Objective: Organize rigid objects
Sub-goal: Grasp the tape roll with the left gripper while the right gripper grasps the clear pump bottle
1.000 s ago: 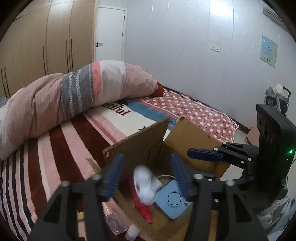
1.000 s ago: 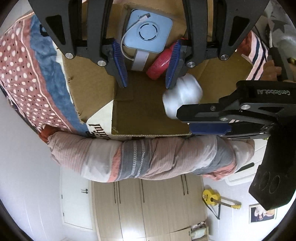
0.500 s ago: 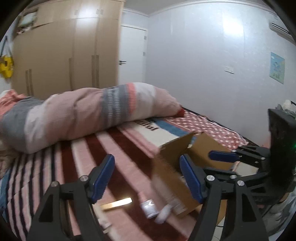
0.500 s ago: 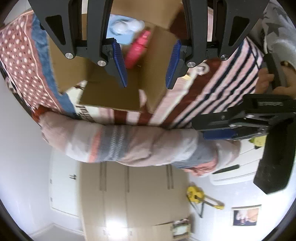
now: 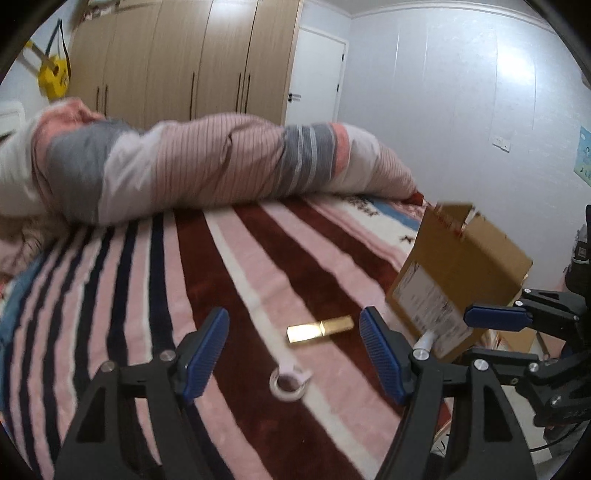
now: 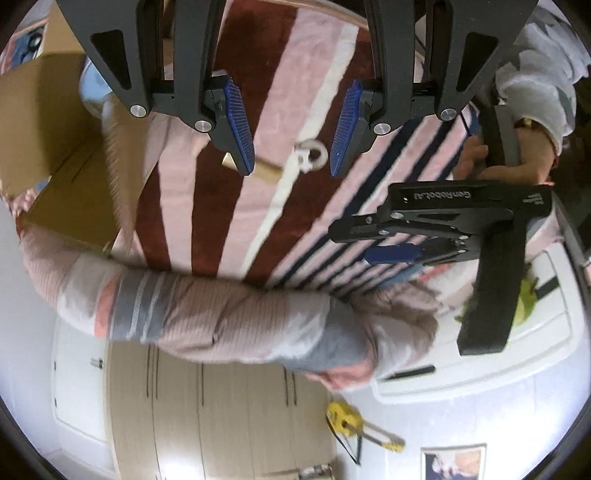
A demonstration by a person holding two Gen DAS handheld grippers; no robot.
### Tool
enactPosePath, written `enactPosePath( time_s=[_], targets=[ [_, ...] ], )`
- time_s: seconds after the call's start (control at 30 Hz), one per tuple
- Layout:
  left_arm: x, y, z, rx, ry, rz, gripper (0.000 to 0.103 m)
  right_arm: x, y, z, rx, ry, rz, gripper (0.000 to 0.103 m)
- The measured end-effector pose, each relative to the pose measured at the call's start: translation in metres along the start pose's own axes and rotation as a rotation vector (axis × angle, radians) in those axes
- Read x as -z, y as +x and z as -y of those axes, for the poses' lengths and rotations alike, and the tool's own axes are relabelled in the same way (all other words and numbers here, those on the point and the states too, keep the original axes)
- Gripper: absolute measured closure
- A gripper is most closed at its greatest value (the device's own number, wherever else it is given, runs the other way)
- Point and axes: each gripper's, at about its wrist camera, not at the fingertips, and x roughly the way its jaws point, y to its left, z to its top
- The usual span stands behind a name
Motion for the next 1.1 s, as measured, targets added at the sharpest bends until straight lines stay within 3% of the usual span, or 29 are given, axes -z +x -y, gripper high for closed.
enactPosePath(
  time_s=[0.37, 0.53, 0.77, 0.9, 0.97, 1.1],
  targets=[
    [0.068, 0.078, -0.021, 0.067, -0.035, -0.176, 0.032, 0.070, 0.064, 0.022, 0.234, 0.232, -0.143, 0.064],
    [0.076, 0.090, -0.021, 0.109, -0.056, -0.177, 0.033, 0.089, 0.079, 0.039, 0.342, 0.352, -0.159, 0.064],
    [0.076, 0.094, -0.022, 0.125, -0.061, -0.173, 0.064, 0.094, 0.086, 0.045, 0.490, 0.334, -0.091, 0.064],
    [0.077, 0.091, -0.024, 0.137, -0.062, -0.170, 0.064, 0.094, 0.093, 0.056, 0.513, 0.343, -0.084, 0.068],
    [0.078, 0.089, -0.024, 0.137, -0.060, -0.168, 0.064, 0.093, 0.095, 0.053, 0.529, 0.305, -0.081, 0.080],
    [0.077, 0.084, -0.025, 0.136, -0.065, -0.163, 0.064, 0.096, 0.092, 0.050, 0.524, 0.274, -0.073, 0.081]
  ],
)
